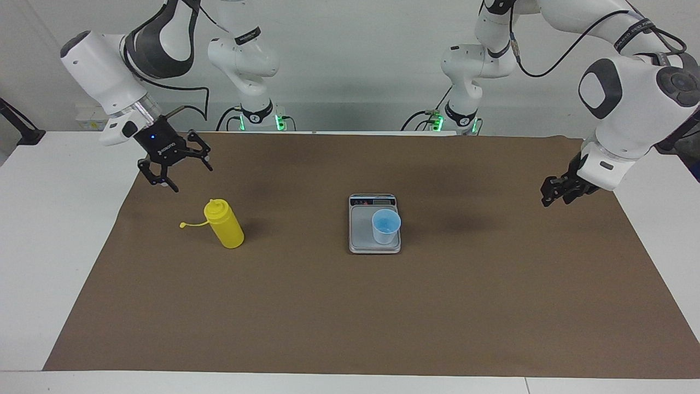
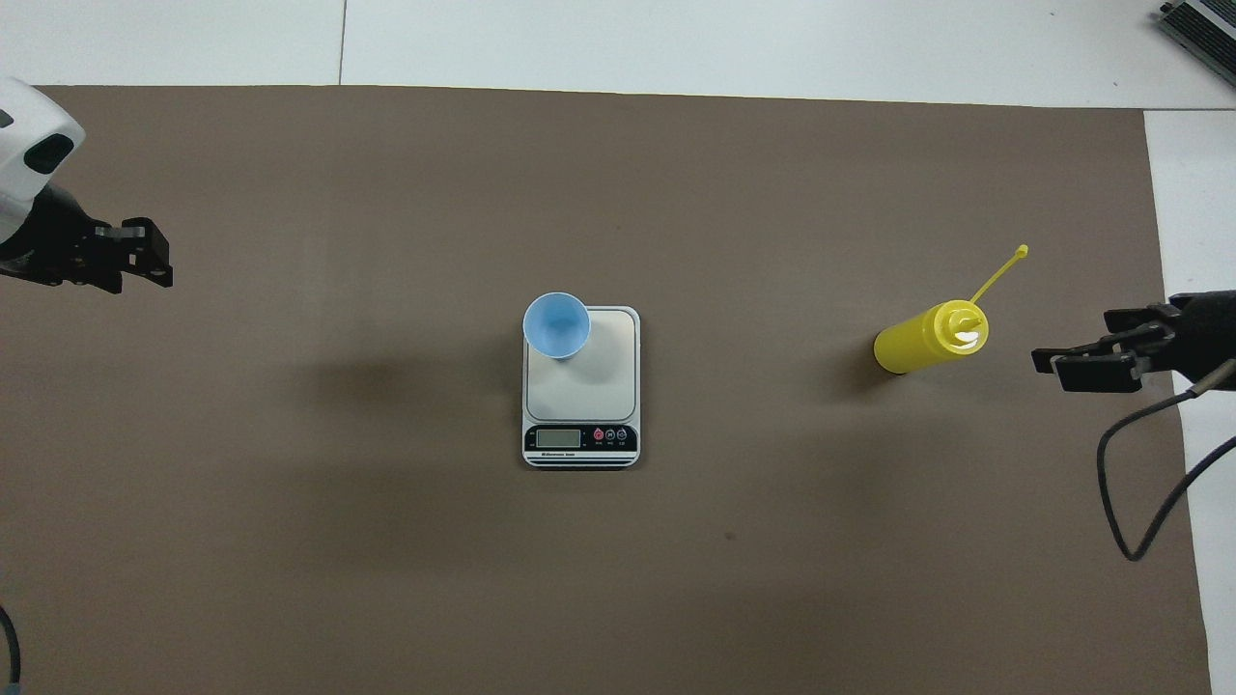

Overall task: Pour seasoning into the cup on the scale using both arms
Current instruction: 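Reach the right gripper to the yellow bottle and grasp it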

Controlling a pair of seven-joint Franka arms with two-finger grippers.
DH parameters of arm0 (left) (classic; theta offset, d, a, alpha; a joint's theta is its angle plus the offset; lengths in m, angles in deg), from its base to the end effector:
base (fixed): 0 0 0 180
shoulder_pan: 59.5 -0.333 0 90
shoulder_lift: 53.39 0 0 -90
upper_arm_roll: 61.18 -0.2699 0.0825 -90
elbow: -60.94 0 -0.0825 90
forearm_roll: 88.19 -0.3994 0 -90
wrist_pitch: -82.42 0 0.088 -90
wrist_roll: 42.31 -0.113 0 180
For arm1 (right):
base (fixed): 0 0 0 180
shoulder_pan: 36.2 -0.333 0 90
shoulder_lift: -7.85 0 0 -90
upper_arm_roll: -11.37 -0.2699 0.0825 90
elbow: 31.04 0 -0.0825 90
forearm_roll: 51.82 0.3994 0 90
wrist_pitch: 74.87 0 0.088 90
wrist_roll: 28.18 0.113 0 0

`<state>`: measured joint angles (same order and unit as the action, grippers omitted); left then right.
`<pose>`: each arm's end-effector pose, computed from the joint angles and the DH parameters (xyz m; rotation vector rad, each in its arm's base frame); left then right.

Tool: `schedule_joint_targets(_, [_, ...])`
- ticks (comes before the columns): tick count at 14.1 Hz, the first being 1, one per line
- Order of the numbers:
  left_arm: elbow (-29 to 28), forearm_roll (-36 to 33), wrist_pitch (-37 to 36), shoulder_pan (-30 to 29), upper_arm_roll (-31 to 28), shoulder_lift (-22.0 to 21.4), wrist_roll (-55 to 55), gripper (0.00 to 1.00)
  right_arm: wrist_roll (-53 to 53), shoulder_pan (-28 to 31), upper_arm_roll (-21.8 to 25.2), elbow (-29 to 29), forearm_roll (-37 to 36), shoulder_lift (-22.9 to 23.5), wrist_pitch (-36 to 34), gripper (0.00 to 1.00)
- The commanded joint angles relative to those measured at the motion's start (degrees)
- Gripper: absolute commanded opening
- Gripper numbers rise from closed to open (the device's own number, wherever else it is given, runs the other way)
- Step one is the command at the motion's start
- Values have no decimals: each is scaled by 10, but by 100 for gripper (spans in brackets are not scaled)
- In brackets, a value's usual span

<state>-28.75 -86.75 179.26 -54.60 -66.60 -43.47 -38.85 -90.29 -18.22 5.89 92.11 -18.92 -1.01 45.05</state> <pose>0.6177 -0.0003 0.4826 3.1313 0.1128 -0.0748 0.5340 -0.0875 0.4265 -2.6353 -0.8123 -0.5312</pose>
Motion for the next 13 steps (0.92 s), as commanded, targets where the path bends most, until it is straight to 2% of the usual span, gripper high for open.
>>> schedule_joint_targets(1, [-41,8,-6,3,-4,-55,-5,57,-128,28,-1,55,90,-6,29,100])
schedule_joint_targets(5, [-70,7,-2,-8,-3,-99,-8,60,-294,48,-1,60,197,51,37,100])
schedule_joint_targets(7, [-69,7,-3,-17,-3,-107,-12,66,-359,49,-1,60,231,74,37,100])
schedule_joint_targets(11, [-48,7,-8,-47,24,-115,-11,72,-443,54,-1,64,283,109,29,100])
schedule_joint_targets(13, [-50,7,-5,-68,45,-115,-8,76,-446,48,-3,64,303,122,32,100])
